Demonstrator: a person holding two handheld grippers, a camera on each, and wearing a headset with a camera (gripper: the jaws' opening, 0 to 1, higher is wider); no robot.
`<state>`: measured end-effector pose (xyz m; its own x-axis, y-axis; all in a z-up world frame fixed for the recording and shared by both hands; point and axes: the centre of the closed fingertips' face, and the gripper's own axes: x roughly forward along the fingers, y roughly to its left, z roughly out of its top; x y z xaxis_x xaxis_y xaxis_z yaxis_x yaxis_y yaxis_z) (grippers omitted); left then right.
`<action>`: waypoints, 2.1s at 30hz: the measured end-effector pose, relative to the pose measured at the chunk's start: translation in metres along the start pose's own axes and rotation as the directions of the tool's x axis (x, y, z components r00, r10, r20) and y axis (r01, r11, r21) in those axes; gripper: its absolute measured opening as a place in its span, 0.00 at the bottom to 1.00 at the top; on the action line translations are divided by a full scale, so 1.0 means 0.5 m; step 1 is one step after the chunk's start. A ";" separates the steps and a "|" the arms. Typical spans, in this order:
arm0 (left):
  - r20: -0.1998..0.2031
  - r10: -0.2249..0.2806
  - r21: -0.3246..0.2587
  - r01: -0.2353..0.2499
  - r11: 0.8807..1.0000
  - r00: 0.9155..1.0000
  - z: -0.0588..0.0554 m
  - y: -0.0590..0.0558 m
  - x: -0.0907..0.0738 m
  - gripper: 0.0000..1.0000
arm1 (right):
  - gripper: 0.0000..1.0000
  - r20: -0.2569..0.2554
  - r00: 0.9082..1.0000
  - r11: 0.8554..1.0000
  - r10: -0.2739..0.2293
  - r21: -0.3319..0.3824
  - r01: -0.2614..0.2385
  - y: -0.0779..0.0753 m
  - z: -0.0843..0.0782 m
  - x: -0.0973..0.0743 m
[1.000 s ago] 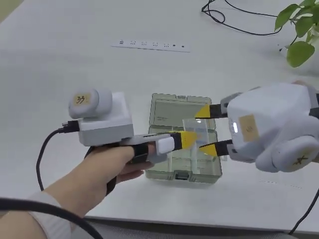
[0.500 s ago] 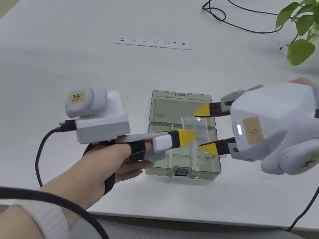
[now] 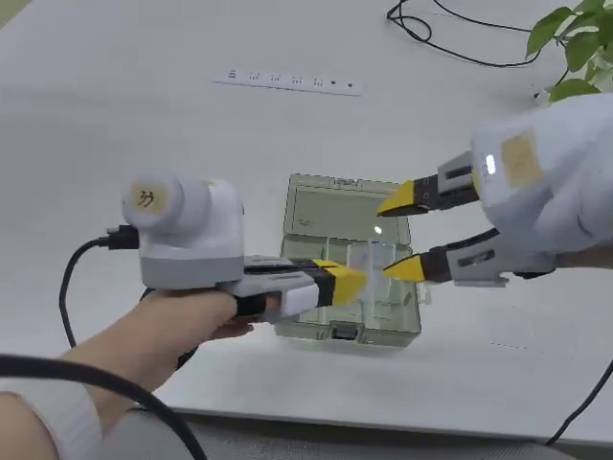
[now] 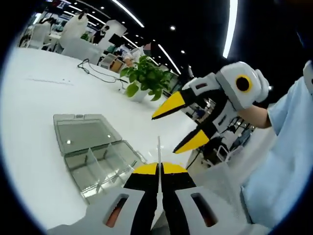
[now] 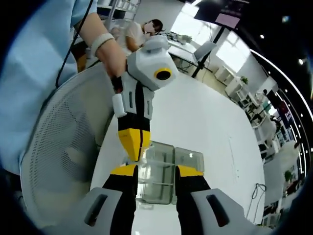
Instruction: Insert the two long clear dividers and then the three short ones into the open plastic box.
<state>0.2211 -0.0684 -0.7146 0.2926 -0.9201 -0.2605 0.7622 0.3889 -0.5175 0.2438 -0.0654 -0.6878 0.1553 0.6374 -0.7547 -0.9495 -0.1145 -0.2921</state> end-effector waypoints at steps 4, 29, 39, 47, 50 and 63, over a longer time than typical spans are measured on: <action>-0.033 -0.041 0.131 0.045 0.990 0.999 -0.006 -0.016 -0.004 0.00 | 0.23 0.033 0.995 0.992 0.098 0.080 -0.100 0.017 0.003 -0.002; -0.189 -0.096 0.367 0.161 0.916 0.977 -0.043 -0.034 -0.016 0.00 | 0.04 -0.028 0.907 0.897 0.421 0.164 -0.411 0.099 0.009 0.019; -0.188 -0.096 0.376 0.162 0.912 0.977 -0.047 -0.037 -0.020 0.00 | 0.03 -0.047 0.896 0.888 0.442 0.165 -0.429 0.111 0.013 0.024; -0.181 -0.082 0.364 0.145 0.920 0.980 -0.050 -0.032 -0.025 0.00 | 0.02 -0.056 0.896 0.888 0.440 0.174 -0.425 0.113 0.018 0.030; -0.181 -0.073 0.351 0.133 0.927 0.981 -0.052 -0.029 -0.027 0.00 | 0.02 -0.059 0.896 0.888 0.441 0.174 -0.426 0.111 0.019 0.033; -0.139 0.107 0.321 -0.057 0.945 0.984 -0.064 0.046 -0.071 0.49 | 0.02 -0.083 0.935 0.924 0.344 0.204 -0.322 0.029 0.023 0.058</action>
<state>0.2100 -0.0250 -0.7432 0.2889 -0.8577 -0.4254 0.8893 0.4050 -0.2126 0.2315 -0.0397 -0.7073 -0.1591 0.4937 -0.8549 -0.9834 -0.1560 0.0929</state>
